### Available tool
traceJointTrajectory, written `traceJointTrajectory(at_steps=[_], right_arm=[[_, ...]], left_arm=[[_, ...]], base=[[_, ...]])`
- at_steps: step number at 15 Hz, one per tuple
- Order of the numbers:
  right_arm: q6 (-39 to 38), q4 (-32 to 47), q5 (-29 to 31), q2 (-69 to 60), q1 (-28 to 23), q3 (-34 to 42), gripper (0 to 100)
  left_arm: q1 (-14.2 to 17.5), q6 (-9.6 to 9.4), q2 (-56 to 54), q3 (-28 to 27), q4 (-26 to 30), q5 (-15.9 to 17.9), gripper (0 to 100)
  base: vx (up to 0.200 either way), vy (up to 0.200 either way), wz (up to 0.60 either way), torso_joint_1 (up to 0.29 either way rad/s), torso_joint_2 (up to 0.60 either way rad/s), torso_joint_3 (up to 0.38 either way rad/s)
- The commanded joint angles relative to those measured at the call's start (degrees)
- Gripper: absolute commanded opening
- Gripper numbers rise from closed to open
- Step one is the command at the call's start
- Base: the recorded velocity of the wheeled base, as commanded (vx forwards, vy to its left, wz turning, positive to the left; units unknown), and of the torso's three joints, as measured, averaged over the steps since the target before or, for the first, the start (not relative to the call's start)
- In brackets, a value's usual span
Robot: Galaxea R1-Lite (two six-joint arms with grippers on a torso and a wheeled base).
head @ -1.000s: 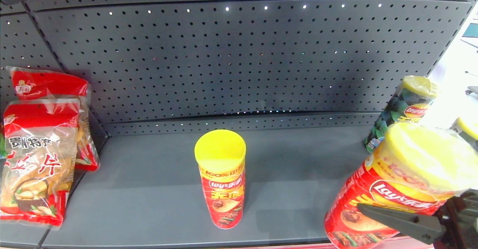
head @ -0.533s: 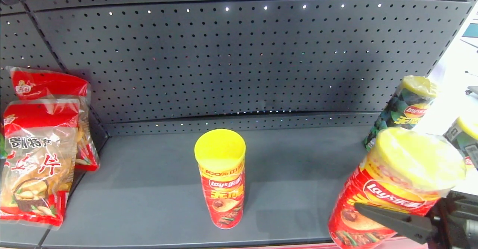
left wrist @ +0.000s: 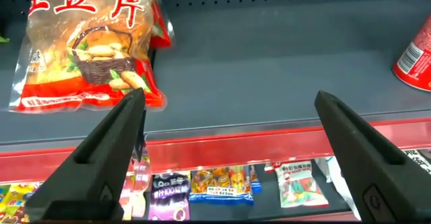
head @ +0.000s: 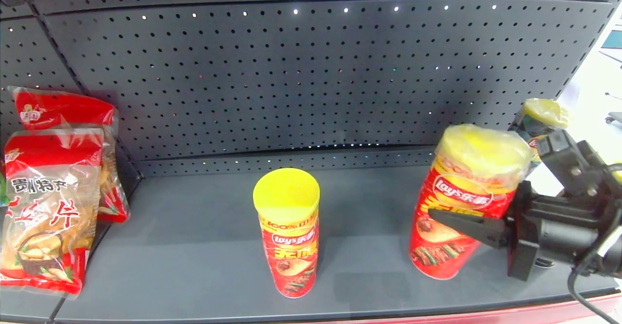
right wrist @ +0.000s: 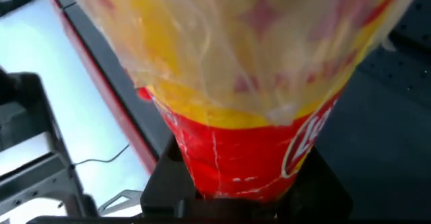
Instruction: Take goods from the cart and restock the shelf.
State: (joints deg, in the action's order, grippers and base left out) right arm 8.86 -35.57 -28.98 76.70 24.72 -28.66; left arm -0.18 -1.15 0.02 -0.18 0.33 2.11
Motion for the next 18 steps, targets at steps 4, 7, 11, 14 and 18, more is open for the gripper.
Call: traceJointTrajectory(at_steps=[4,7,11,14,18], right_arm=[[1.07,-9.25,-8.02,20.86,3.05,-12.3,0],[-0.78,-15.4,-11.19,27.45,10.7,-14.23,0],[-0.86,-16.11,-11.19,36.94,10.52,-26.62,0],[-0.51,-15.76,-11.19,38.79,10.17,-27.33,0],[-0.51,-15.58,-11.36,40.28,9.38,-29.61,0]], left_arm=[[0.01,0.0,-0.02,0.01,0.02,0.0,100],[0.01,0.0,-0.02,0.01,0.02,0.0,100],[0.01,0.0,-0.02,0.01,0.02,0.0,100],[0.01,0.0,-0.02,0.01,0.02,0.0,100],[0.01,0.0,-0.02,0.01,0.02,0.0,100]], base=[[0.0,0.0,0.0,0.0,0.0,0.0],[0.0,0.0,0.0,0.0,0.0,0.0],[0.0,0.0,0.0,0.0,0.0,0.0],[0.0,0.0,0.0,0.0,0.0,0.0],[0.0,0.0,0.0,0.0,0.0,0.0]])
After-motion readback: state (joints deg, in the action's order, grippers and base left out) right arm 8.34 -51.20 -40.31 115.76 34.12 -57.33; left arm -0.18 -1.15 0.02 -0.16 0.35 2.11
